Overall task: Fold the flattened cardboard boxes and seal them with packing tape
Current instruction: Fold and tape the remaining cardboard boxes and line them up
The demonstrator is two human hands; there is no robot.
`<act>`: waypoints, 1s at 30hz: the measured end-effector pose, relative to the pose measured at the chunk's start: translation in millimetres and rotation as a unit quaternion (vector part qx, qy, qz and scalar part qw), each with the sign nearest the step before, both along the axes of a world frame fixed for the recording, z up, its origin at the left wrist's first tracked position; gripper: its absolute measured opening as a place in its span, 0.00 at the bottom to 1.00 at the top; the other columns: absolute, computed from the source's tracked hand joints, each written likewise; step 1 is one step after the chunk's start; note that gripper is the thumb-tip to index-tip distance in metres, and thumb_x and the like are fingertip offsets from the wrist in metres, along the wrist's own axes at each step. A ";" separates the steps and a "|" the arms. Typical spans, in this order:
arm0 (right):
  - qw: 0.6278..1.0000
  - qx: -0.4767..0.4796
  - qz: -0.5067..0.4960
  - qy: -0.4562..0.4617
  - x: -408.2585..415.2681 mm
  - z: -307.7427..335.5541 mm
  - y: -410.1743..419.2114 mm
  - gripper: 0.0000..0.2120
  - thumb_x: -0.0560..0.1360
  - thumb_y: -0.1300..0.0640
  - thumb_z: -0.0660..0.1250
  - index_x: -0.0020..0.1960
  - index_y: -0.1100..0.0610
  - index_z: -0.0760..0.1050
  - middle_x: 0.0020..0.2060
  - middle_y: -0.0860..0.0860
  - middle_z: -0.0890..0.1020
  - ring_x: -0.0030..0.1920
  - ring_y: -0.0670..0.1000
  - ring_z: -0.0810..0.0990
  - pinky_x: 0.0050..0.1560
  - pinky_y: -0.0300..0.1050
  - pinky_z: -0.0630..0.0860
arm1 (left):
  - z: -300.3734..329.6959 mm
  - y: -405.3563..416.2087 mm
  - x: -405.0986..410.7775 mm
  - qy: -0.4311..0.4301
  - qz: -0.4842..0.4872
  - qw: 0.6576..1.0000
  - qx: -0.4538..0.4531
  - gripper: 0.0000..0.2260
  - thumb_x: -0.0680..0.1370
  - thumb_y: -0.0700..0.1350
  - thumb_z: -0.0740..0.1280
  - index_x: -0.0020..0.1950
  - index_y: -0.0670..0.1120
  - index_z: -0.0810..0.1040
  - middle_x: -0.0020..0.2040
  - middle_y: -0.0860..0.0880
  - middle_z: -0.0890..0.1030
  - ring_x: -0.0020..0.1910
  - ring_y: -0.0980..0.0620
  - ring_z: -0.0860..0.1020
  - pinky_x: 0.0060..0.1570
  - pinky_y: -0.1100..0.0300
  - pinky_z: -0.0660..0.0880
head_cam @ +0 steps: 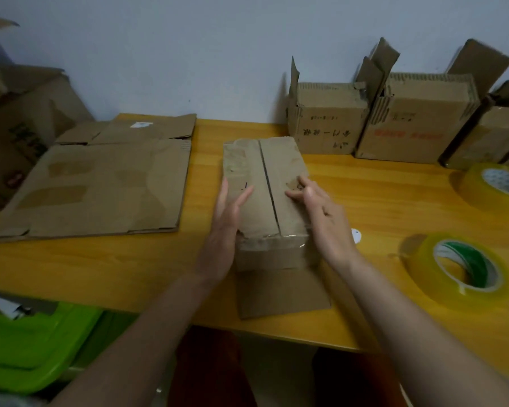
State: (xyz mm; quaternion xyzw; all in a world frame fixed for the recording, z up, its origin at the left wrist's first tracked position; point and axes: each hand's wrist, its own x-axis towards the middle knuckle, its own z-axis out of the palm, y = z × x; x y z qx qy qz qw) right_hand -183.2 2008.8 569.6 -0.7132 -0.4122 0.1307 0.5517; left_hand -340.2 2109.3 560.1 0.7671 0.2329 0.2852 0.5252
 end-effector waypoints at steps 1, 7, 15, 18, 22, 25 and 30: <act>0.999 0.004 0.010 -0.042 1.6 -7.2 -3.0 0.18 0.79 0.43 0.55 0.60 0.47 0.78 0.70 0.44 0.70 0.74 0.44 0.60 0.72 0.40 0.57 | -3.8 0.3 -2.3 -0.004 -0.008 1.000 0.022 0.25 0.76 0.70 0.45 0.70 0.67 0.67 0.78 0.65 0.45 0.74 0.69 0.47 0.70 0.67 0.53; 0.963 -0.032 0.131 -0.234 25.3 -16.2 -10.4 0.34 0.68 0.36 0.66 0.69 0.49 0.70 0.73 0.47 0.66 0.77 0.50 0.52 0.74 0.35 0.49 | -17.1 11.5 -14.5 0.054 -0.039 0.987 0.147 0.20 0.73 0.69 0.59 0.63 0.67 0.75 0.79 0.62 0.44 0.77 0.58 0.39 0.72 0.52 0.44; 0.915 -0.172 0.153 -0.333 36.6 -0.3 -22.8 0.45 0.64 0.32 0.68 0.76 0.45 0.58 0.77 0.44 0.55 0.78 0.51 0.44 0.76 0.55 0.49 | -29.4 14.0 -23.4 0.065 -0.029 0.976 0.207 0.35 0.67 0.56 0.75 0.70 0.60 0.63 0.79 0.58 0.50 0.79 0.53 0.45 0.74 0.39 0.55; 0.858 -0.239 0.088 -0.447 13.1 18.3 -17.5 0.50 0.63 0.22 0.54 0.77 0.50 0.57 0.76 0.49 0.57 0.77 0.54 0.46 0.76 0.53 0.43 | -34.0 12.5 -29.8 0.069 -0.042 0.972 0.219 0.47 0.62 0.54 0.80 0.73 0.60 0.56 0.79 0.56 0.48 0.79 0.51 0.47 0.73 0.40 0.58; 0.847 -0.223 0.079 -0.476 -17.2 13.9 4.5 0.43 0.71 0.26 0.46 0.71 0.55 0.69 0.70 0.56 0.71 0.71 0.59 0.66 0.72 0.55 0.59 | -32.1 17.1 -39.6 0.100 -0.059 0.956 0.271 0.51 0.62 0.53 0.81 0.75 0.59 0.52 0.78 0.61 0.47 0.78 0.54 0.48 0.75 0.45 0.58; 0.831 -0.248 0.100 -0.488 -12.3 13.7 4.6 0.39 0.72 0.28 0.47 0.72 0.51 0.69 0.70 0.56 0.71 0.70 0.60 0.68 0.71 0.57 0.62 | -25.2 26.6 -51.1 0.126 -0.078 0.938 0.313 0.45 0.67 0.45 0.74 0.76 0.59 0.53 0.77 0.63 0.51 0.78 0.57 0.50 0.74 0.45 0.59; 0.865 -0.252 0.081 -0.426 -29.0 25.8 6.4 0.38 0.70 0.31 0.59 0.74 0.48 0.62 0.74 0.50 0.62 0.74 0.54 0.57 0.73 0.48 0.51 | -14.4 35.8 -56.4 0.108 -0.069 0.943 0.308 0.33 0.69 0.42 0.55 0.75 0.59 0.61 0.76 0.61 0.60 0.77 0.57 0.52 0.74 0.49 0.52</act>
